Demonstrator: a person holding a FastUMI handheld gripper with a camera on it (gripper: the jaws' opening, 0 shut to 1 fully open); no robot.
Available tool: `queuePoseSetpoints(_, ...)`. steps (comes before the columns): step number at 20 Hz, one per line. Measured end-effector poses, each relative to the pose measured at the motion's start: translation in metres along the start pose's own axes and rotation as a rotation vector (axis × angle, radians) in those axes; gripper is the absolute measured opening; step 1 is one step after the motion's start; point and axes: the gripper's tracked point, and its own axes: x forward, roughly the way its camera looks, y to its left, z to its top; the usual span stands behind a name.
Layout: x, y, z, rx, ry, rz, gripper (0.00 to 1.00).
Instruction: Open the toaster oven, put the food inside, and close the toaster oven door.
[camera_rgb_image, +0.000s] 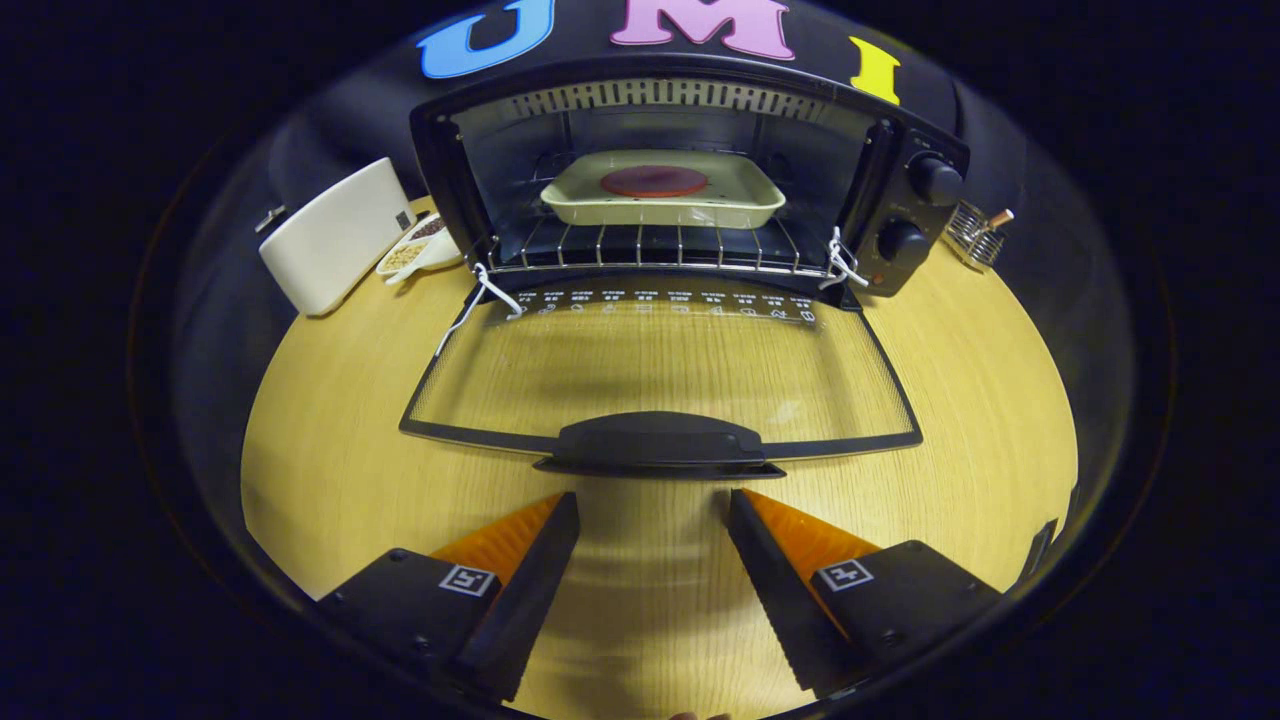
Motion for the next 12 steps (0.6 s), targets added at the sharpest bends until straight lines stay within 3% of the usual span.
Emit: queuePoseSetpoints(12,-0.0058,-0.0032,0.0096,0.019,-0.012,0.004,0.98)
